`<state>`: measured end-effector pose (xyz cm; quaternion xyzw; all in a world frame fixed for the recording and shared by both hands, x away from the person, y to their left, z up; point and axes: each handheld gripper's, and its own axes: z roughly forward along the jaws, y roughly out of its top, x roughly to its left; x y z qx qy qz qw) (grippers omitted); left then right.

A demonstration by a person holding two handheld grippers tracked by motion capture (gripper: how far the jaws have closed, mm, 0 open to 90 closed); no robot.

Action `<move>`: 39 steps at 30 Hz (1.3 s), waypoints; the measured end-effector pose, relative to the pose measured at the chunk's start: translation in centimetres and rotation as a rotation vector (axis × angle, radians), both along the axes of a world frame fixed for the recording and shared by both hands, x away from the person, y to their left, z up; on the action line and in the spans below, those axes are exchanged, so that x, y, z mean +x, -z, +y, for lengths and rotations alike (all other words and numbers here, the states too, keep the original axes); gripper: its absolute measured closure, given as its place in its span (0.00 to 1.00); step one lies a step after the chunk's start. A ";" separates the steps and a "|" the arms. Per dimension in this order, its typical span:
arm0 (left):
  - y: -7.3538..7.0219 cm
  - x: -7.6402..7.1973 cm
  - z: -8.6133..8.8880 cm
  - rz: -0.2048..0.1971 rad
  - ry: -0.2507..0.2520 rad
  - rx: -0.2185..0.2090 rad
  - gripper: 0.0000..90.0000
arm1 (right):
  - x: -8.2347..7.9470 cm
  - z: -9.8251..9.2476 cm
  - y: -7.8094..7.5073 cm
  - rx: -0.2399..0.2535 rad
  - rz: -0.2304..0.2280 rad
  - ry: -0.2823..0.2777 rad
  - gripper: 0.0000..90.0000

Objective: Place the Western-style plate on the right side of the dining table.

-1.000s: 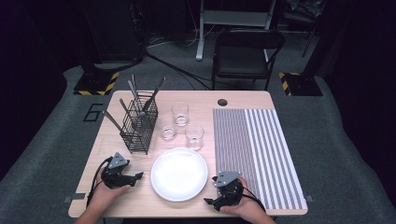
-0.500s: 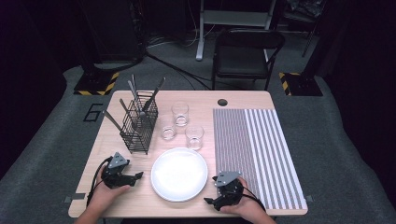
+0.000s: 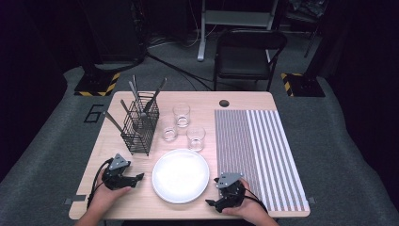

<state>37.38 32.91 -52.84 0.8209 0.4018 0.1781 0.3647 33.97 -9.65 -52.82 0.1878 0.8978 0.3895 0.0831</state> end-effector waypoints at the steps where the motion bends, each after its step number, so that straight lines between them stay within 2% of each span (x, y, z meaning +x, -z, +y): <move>1: 0.0 0.0 0.1 -0.008 0.003 0.010 0.23 | 0.0 0.0 0.0 0.001 0.002 0.002 0.16; 5: -0.2 -0.1 0.1 0.007 -0.014 -0.010 0.29 | 0.0 0.0 0.0 0.002 0.003 0.003 0.17; 6: -0.2 -0.2 0.0 0.023 -0.027 -0.027 0.30 | 0.0 -0.1 0.0 0.003 0.001 0.005 0.18; 7: -0.3 -0.1 0.2 0.012 -0.006 -0.003 0.32 | 0.0 -0.1 -0.1 0.008 0.013 0.013 0.18; 8: -0.4 -0.2 0.0 0.027 -0.008 -0.021 0.33 | 0.0 0.0 -0.1 0.014 0.020 0.022 0.18; 9: -0.5 -0.2 0.1 0.027 0.011 -0.005 0.34 | 0.0 0.0 -0.1 0.023 0.035 0.032 0.20; 11: -0.6 -0.3 -0.1 0.028 0.018 0.002 0.36 | 0.1 -0.1 -0.3 0.028 0.051 0.038 0.22; 14: -0.8 -0.4 -0.3 0.033 0.024 0.003 0.38 | 0.0 -0.3 -0.4 0.026 0.052 0.043 0.23; 16: -0.9 -0.5 -0.4 0.049 0.015 -0.008 0.39 | 0.0 -0.4 -0.5 0.027 0.042 0.048 0.24; 17: -1.0 -0.5 -0.5 0.041 0.010 -0.017 0.40 | 0.0 -0.4 -0.6 0.027 0.041 0.046 0.24; 19: -1.1 -0.6 -0.6 0.054 -0.005 -0.044 0.43 | -0.1 -0.5 -0.8 0.042 0.051 0.049 0.25; 23: -1.8 -0.8 -1.0 0.079 0.001 -0.048 0.44 | -0.3 -0.5 -1.2 0.035 0.047 0.055 0.26; 25: -2.1 -0.9 -1.3 0.058 0.002 -0.052 0.44 | -0.4 -0.5 -1.4 0.031 0.058 0.061 0.27; 27: -2.5 -1.0 -1.6 0.060 0.016 -0.030 0.44 | -0.4 -0.4 -1.5 0.029 0.063 0.050 0.28; 32: -3.3 -1.3 -2.5 0.070 0.042 -0.017 0.44 | -0.6 -0.3 -2.1 0.029 0.052 0.057 0.28; 34: -3.5 -1.2 -2.8 0.079 0.029 -0.044 0.44 | -0.6 -0.3 -2.4 0.037 0.061 0.064 0.28; 35: -3.7 -1.2 -2.9 0.078 0.034 -0.033 0.44 | -0.6 -0.3 -2.6 0.043 0.066 0.067 0.28; 39: -4.3 -1.2 -3.6 0.065 0.037 -0.040 0.45 | -0.5 -0.6 -3.3 0.046 0.064 0.079 0.28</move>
